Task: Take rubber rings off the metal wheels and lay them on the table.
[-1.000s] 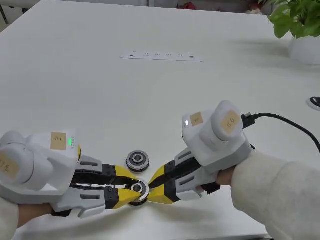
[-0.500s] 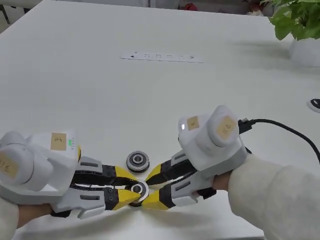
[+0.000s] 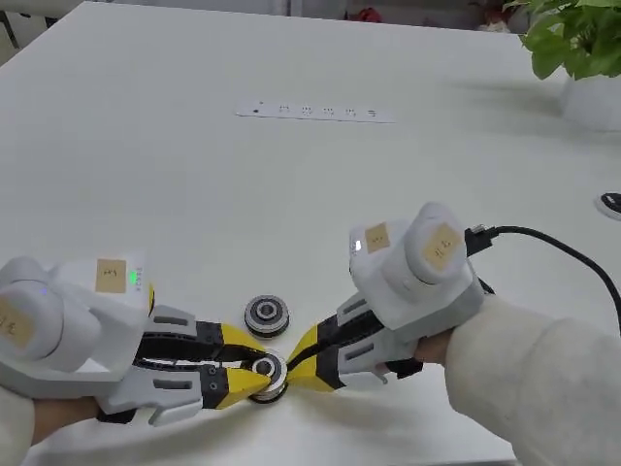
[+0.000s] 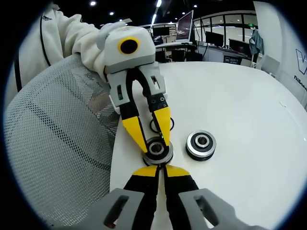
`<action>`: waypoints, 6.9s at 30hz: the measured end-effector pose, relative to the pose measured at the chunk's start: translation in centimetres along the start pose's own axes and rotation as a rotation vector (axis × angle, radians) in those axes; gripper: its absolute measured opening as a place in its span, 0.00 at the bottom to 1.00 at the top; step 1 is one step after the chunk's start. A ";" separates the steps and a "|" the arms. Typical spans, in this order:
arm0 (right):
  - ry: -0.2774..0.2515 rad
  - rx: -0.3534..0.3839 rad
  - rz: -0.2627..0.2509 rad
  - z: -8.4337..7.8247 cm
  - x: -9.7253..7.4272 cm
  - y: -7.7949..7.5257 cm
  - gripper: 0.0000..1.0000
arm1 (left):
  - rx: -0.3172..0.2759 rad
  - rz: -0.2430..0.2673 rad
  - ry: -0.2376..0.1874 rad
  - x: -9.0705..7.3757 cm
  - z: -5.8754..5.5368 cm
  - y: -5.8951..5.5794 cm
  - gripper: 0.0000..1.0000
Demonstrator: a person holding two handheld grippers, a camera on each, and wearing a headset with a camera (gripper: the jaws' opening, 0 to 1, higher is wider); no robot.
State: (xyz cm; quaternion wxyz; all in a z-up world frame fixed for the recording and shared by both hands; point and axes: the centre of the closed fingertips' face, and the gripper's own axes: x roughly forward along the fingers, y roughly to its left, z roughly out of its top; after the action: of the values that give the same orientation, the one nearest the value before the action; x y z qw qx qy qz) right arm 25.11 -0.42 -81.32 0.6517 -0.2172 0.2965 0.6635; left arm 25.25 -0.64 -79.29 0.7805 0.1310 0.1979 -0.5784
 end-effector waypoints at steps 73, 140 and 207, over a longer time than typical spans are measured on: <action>-0.141 0.559 0.091 2.0 -1.0 0.1 0.00 | 0.007 0.002 -0.010 -0.2 0.0 -0.2 0.14; -0.215 0.697 0.065 2.4 -3.2 -0.9 0.00 | 0.008 -0.058 0.011 -2.9 2.7 -1.6 0.47; -0.390 0.591 0.024 8.0 -5.6 -1.0 0.00 | -0.154 0.332 -0.129 -11.4 2.3 2.3 0.81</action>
State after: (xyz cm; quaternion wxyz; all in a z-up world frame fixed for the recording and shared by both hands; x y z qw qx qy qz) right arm 27.18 0.87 -71.79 0.7231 0.1151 0.3482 0.5854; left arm 24.94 8.78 -72.04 0.8839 0.0643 0.1667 -0.4322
